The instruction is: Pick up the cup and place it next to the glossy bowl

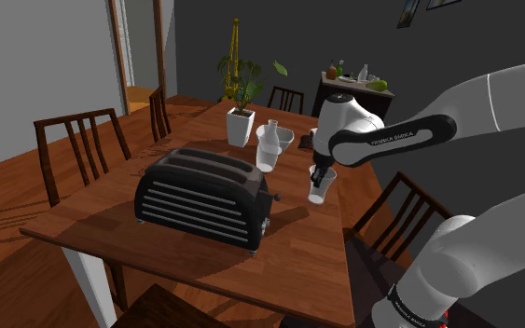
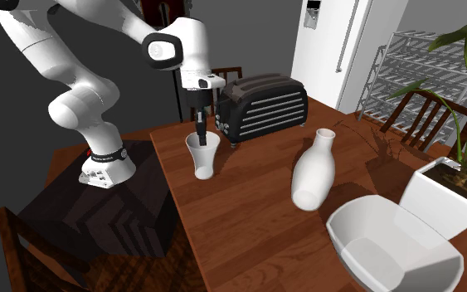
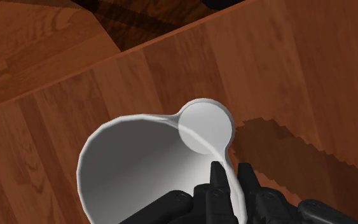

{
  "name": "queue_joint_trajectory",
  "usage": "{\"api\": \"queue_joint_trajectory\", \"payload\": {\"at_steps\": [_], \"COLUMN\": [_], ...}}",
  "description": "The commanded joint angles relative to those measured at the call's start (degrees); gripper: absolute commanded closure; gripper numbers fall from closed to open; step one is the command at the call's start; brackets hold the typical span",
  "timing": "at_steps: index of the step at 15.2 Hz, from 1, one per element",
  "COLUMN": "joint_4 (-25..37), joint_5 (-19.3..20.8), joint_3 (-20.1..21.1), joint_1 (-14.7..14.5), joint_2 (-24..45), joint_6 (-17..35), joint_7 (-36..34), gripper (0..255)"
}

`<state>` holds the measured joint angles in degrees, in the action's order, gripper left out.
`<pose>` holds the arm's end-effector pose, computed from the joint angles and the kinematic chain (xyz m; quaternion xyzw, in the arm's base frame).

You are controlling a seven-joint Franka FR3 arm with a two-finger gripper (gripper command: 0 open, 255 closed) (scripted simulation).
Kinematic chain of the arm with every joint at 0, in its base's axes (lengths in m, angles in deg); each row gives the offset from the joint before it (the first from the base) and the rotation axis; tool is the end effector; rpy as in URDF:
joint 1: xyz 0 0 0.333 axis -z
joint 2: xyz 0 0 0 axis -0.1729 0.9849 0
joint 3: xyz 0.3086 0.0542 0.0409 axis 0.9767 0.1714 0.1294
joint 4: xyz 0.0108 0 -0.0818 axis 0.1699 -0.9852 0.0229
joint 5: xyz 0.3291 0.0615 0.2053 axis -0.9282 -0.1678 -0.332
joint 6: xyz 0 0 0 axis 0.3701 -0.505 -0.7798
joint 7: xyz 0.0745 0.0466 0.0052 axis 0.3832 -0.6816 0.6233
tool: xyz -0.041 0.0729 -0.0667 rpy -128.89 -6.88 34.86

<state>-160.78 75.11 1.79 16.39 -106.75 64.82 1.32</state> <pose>0.4008 -0.0511 0.4046 0.9872 0.0911 0.0172 0.1298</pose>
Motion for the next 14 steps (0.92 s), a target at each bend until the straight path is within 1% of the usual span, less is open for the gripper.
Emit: {"api": "queue_joint_trajectory", "payload": {"at_steps": [1,14], "joint_4": [0.8,8.1], "joint_5": [-0.4,-2.3], "joint_3": [0.0,0.0], "joint_1": [-0.1,-0.8], "joint_2": [-0.9,-4.5], "joint_6": [-1.7,-12.3], "joint_7": [0.5,3.5], "gripper": [255,255]}}
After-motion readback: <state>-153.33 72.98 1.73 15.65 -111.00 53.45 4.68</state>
